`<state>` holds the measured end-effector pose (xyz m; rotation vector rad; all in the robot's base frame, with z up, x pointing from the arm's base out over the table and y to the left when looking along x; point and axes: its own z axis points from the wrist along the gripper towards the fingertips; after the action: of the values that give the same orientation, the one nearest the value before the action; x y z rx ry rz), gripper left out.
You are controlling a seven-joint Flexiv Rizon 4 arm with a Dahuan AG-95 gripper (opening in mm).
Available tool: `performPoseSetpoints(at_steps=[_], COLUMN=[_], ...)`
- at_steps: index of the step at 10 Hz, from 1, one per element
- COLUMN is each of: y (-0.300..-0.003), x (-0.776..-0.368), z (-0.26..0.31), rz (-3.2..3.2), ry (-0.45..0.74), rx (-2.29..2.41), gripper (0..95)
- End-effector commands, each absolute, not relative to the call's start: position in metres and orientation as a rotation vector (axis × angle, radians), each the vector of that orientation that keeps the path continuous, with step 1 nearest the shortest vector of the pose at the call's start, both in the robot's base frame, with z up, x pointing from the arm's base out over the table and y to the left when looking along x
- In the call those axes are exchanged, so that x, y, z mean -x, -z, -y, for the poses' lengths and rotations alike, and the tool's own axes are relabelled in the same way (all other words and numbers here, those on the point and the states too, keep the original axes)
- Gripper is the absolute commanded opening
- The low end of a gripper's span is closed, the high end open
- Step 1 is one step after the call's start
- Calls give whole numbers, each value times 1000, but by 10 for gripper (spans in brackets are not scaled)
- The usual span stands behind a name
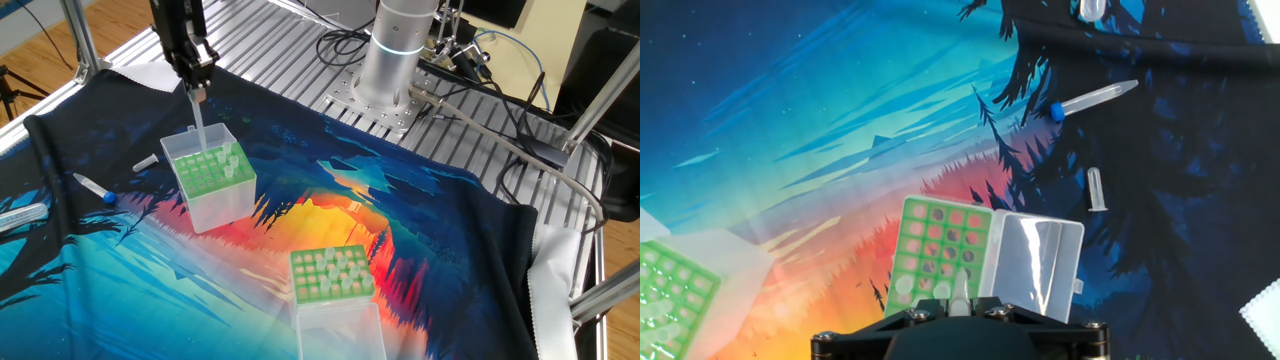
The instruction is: Transfer all large pipette tips from one holder to another
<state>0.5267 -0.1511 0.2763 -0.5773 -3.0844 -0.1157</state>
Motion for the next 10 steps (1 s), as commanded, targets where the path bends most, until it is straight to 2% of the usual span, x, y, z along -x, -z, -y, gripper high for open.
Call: performPoseSetpoints(at_steps=[1, 10], y=[-274, -276], x=[-527, -524], z=[148, 144], rz=[3089, 3073], ry=[118, 112], rx=[591, 613], gripper=[0, 0])
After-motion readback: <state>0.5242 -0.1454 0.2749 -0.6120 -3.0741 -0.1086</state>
